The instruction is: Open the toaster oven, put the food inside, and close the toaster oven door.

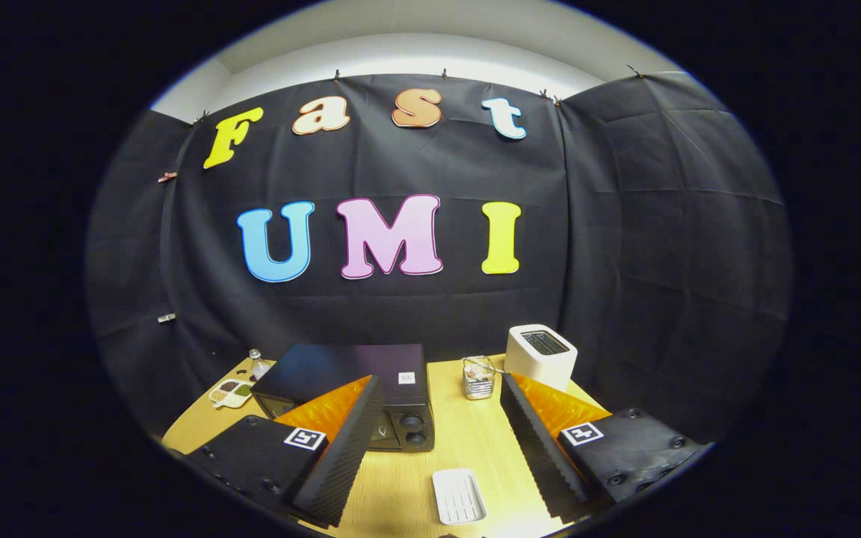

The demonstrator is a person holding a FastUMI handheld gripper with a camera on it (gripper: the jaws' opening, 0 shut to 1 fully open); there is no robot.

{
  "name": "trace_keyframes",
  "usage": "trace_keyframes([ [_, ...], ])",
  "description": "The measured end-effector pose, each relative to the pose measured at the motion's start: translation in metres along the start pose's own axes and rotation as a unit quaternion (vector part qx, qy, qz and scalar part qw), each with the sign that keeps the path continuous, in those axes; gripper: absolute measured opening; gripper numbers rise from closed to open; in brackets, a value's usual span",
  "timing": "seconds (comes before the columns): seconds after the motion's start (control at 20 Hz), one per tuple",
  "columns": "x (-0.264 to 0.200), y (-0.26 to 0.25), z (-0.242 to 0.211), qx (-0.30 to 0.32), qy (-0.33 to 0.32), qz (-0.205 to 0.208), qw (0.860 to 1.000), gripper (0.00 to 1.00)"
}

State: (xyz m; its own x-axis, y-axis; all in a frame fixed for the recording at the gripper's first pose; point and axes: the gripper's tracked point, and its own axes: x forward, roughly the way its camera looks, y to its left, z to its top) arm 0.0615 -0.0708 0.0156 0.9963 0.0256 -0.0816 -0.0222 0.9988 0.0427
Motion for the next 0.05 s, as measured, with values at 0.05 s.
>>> trace_keyframes([
  [0.05,0.0015,-0.0004,0.0000,0.002,0.000,-0.001,1.000,0.98],
])
